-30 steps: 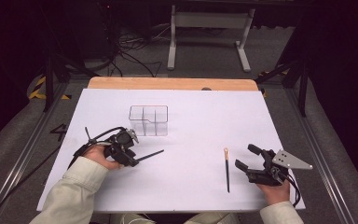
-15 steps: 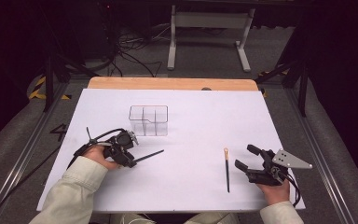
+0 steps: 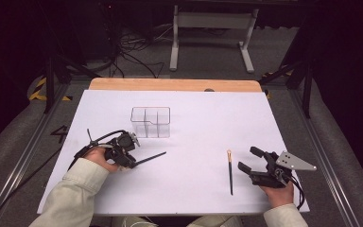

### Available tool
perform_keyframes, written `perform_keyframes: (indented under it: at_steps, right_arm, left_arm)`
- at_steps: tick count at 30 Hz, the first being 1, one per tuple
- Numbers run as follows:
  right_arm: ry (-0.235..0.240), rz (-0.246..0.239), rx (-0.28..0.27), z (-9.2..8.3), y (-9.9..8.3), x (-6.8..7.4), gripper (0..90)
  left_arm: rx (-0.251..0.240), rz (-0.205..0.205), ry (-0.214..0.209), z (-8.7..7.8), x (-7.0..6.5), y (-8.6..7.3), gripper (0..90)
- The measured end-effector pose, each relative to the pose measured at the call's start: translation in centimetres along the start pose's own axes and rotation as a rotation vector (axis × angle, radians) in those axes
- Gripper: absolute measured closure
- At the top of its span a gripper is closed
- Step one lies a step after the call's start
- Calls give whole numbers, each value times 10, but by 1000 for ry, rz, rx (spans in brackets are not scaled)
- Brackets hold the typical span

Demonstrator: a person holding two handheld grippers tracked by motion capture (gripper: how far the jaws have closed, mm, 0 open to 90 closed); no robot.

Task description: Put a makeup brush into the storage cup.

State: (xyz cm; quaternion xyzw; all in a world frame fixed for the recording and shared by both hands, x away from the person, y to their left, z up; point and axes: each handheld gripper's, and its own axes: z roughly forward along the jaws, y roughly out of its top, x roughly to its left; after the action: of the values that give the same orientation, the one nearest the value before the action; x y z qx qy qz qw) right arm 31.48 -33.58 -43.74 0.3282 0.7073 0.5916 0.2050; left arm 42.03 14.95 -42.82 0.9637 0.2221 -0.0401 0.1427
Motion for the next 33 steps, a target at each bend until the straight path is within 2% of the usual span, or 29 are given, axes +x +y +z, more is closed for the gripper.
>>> perform_keyframes:
  at_steps: [8, 16, 24, 31, 33]
  right_arm:
    - [18, -4, 10, 2, 0, 0, 200]
    - [15, -46, 37, 3, 3, 1, 209]
    - [33, -53, 50, 4, 7, 3, 229]
    - [46, -60, 60, 5, 10, 4, 265]
    - [63, -73, 66, 4, 14, 7, 291]
  left_arm:
    - [0, 3, 24, 0, -1, 0, 823]
    - [-2, -2, 27, 0, -2, 0, 830]
    - [-7, 19, 30, 0, -3, 1, 833]
    - [-23, 40, 30, -9, -8, 2, 834]
    - [-35, 56, 21, -15, -14, 5, 834]
